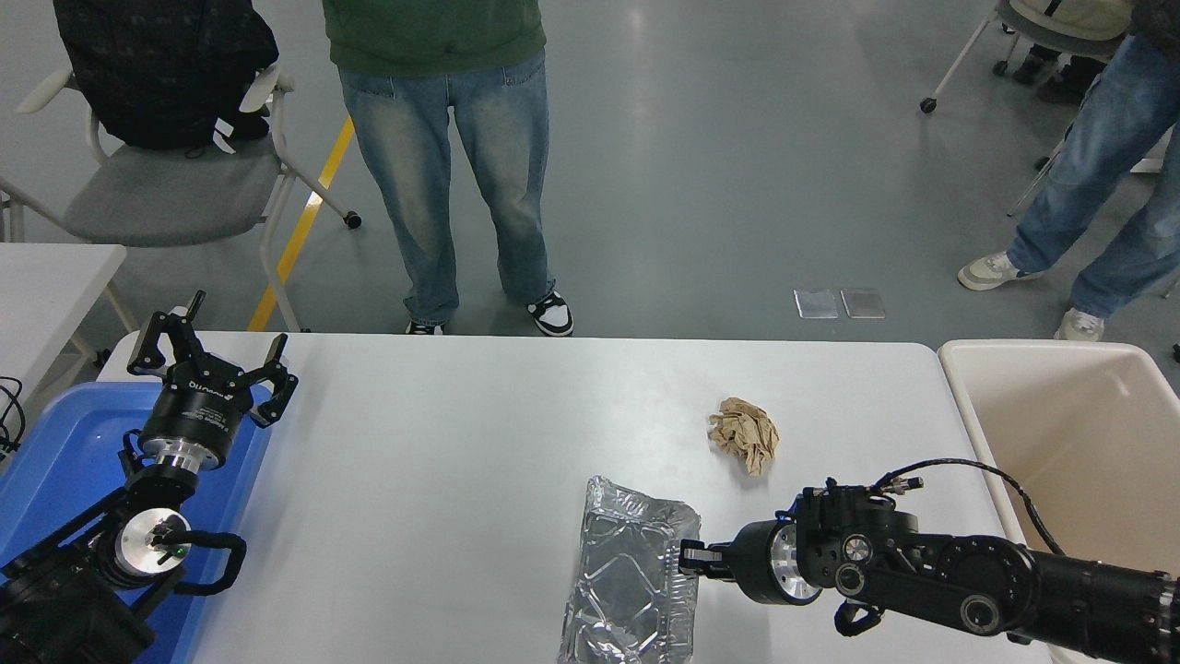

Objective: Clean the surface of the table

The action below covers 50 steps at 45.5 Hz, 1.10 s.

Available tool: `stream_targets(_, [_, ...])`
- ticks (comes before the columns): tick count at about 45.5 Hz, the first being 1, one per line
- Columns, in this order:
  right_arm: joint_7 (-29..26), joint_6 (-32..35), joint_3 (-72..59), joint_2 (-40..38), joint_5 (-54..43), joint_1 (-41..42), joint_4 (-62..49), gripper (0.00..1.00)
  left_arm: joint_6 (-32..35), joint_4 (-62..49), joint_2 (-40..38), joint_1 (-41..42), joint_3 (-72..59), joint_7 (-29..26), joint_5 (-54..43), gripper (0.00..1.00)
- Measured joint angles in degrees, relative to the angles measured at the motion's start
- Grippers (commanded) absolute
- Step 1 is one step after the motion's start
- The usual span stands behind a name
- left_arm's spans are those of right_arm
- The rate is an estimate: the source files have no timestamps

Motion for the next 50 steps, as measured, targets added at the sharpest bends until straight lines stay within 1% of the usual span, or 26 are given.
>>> stream_targets(10, [0.2,2.0,-0.1,-2.9,0.1,1.8,2.4,0.00,0.0,0.0,0.0,0.0,0.0,0.0,0.0,0.99])
stream_targets(21, [0.0,5.5,-0.1,-9.1,0.1,4.8,6.6,0.00,0.0,0.0,0.0,0.0,0.0,0.0,0.0,0.99])
stream_targets(37, [-0.3,10.6,0.0,-21.0,1.0,10.1,15.0,0.00,0.0,0.0,0.0,0.0,0.0,0.0,0.0,0.99])
stream_targets(50, [-0.2,17.3,1.1,-33.4,4.3,16.8,20.6,0.00,0.0,0.0,0.0,0.0,0.0,0.0,0.0,0.99])
